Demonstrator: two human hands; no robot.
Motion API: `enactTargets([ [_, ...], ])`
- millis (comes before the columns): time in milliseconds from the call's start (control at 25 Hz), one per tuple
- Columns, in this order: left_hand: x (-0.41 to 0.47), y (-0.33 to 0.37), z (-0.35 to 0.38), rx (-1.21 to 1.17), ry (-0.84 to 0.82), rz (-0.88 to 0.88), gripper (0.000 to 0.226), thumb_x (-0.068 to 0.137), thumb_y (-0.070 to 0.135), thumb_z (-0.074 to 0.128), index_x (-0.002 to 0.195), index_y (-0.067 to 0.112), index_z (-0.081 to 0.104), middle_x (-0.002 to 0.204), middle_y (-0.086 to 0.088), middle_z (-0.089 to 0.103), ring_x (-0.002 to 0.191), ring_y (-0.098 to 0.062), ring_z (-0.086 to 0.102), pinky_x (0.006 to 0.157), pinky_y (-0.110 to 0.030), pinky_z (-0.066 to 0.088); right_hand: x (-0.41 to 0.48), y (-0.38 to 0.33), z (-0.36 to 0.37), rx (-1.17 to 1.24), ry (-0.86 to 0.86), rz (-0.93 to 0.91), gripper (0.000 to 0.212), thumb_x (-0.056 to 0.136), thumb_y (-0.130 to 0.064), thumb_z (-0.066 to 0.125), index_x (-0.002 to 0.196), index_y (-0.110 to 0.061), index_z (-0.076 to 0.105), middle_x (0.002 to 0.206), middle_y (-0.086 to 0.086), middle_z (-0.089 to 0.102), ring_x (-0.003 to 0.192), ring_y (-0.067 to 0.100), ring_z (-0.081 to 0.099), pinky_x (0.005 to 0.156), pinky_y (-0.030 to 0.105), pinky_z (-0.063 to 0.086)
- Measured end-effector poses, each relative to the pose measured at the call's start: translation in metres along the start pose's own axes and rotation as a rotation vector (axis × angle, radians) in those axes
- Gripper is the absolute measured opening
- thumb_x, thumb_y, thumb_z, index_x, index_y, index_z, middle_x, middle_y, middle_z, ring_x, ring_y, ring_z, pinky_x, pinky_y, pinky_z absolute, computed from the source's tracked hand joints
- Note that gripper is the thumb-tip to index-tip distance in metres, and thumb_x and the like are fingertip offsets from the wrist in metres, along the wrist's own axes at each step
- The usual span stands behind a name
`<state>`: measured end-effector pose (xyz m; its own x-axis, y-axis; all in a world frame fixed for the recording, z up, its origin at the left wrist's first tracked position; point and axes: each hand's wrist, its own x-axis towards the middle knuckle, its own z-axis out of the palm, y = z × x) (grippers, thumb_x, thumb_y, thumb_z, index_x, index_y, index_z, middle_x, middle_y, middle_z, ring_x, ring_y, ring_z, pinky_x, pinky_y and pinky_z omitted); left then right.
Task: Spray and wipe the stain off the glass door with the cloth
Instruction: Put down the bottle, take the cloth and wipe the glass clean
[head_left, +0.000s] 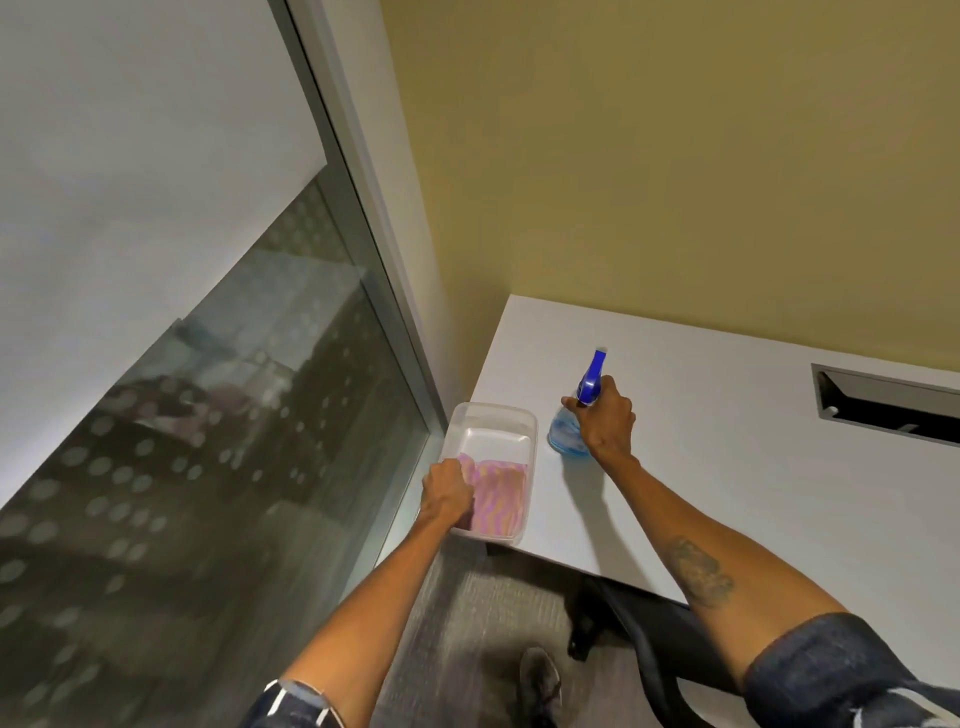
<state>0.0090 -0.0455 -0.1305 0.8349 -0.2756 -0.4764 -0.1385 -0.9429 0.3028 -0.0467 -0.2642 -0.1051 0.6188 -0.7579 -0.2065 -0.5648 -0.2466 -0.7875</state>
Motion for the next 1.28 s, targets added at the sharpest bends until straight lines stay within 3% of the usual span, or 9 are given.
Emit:
enactTargets([
  [160, 0.007, -0.005, 0.016, 0.139, 0.019, 0.015, 0.028, 0.105, 0.006, 0.046, 0.125, -0.002, 0.064, 0.125, -0.019, 0.067, 0.116, -0.034, 0.067, 0.090, -0.037, 0.055, 0.004, 0.016, 0.014, -0.028, 0.017, -0.019, 0.045, 0.092, -0.025, 0.078, 0.121, 0.003, 0.056, 0.116, 0.023, 0.070, 0.101, 0.038, 0.066, 0.080, 0.029, 0.040],
  [560, 0.030, -0.012, 0.038, 0.263, -0.048, -0.029, 0.027, 0.104, 0.002, 0.051, 0.126, 0.000, 0.066, 0.127, -0.014, 0.068, 0.120, -0.028, 0.067, 0.093, -0.033, 0.057, 0.007, 0.025, 0.030, 0.026, 0.043, 0.004, 0.050, 0.093, -0.026, 0.076, 0.130, -0.002, 0.053, 0.127, 0.020, 0.066, 0.112, 0.038, 0.066, 0.085, 0.031, 0.044],
  [680, 0.035, -0.010, 0.046, 0.278, -0.053, -0.041, 0.028, 0.102, 0.003, 0.055, 0.129, 0.001, 0.064, 0.131, -0.014, 0.065, 0.122, -0.027, 0.066, 0.096, -0.034, 0.057, 0.003, 0.031, 0.033, 0.075, 0.026, 0.015, 0.056, 0.095, -0.022, 0.074, 0.140, -0.005, 0.048, 0.138, 0.017, 0.062, 0.121, 0.036, 0.063, 0.093, 0.034, 0.048],
  [840, 0.036, -0.008, 0.050, 0.264, -0.023, -0.053, 0.030, 0.101, 0.004, 0.057, 0.131, 0.003, 0.063, 0.135, -0.015, 0.061, 0.124, -0.025, 0.065, 0.097, -0.033, 0.058, -0.006, 0.047, 0.031, 0.094, 0.066, 0.092, 0.065, 0.097, -0.024, 0.071, 0.151, -0.008, 0.037, 0.154, 0.013, 0.048, 0.138, 0.033, 0.052, 0.111, 0.048, 0.048],
  [920, 0.034, -0.006, 0.047, 0.242, -0.006, -0.037, 0.029, 0.103, 0.007, 0.055, 0.130, 0.003, 0.063, 0.137, -0.015, 0.059, 0.123, -0.025, 0.064, 0.096, -0.032, 0.057, -0.016, 0.056, 0.031, 0.115, 0.196, 0.155, 0.048, 0.099, -0.023, 0.068, 0.139, -0.010, 0.045, 0.141, 0.012, 0.055, 0.125, 0.032, 0.060, 0.094, 0.044, 0.053],
  [960, 0.033, -0.004, 0.044, 0.234, 0.006, -0.025, 0.028, 0.104, 0.011, 0.053, 0.130, 0.004, 0.062, 0.138, -0.015, 0.056, 0.121, -0.024, 0.065, 0.095, -0.033, 0.057, -0.023, 0.060, 0.031, 0.147, 0.279, 0.191, 0.037, 0.100, -0.023, 0.066, 0.131, -0.011, 0.049, 0.130, 0.011, 0.058, 0.115, 0.032, 0.064, 0.085, 0.038, 0.048],
  [1040, 0.028, -0.002, 0.037, 0.219, 0.030, -0.002, 0.033, 0.107, 0.022, 0.048, 0.134, 0.005, 0.058, 0.141, -0.015, 0.051, 0.118, -0.025, 0.065, 0.094, -0.035, 0.056, -0.040, 0.063, 0.033, 0.196, 0.378, 0.235, 0.018, 0.101, -0.021, 0.060, 0.116, -0.014, 0.052, 0.110, 0.004, 0.060, 0.102, 0.030, 0.065, 0.080, 0.033, 0.040],
  [1160, 0.022, -0.001, 0.030, 0.130, 0.020, 0.042, 0.041, 0.107, 0.024, 0.041, 0.144, 0.007, 0.046, 0.138, -0.018, 0.055, 0.124, -0.034, 0.059, 0.098, -0.042, 0.050, -0.062, 0.065, 0.042, 0.185, 0.277, 0.200, 0.004, 0.103, -0.019, 0.054, 0.102, -0.022, 0.051, 0.099, 0.000, 0.062, 0.095, 0.029, 0.066, 0.080, 0.037, 0.051],
  [1280, 0.014, -0.004, 0.022, -0.049, 0.066, 0.092, 0.034, 0.106, 0.016, 0.040, 0.134, 0.003, 0.053, 0.126, -0.019, 0.064, 0.113, -0.038, 0.063, 0.089, -0.041, 0.050, -0.076, 0.057, 0.056, 0.176, -0.005, 0.127, 0.008, 0.104, -0.018, 0.050, 0.108, -0.020, 0.056, 0.099, 0.007, 0.069, 0.087, 0.027, 0.070, 0.088, 0.048, 0.060],
])
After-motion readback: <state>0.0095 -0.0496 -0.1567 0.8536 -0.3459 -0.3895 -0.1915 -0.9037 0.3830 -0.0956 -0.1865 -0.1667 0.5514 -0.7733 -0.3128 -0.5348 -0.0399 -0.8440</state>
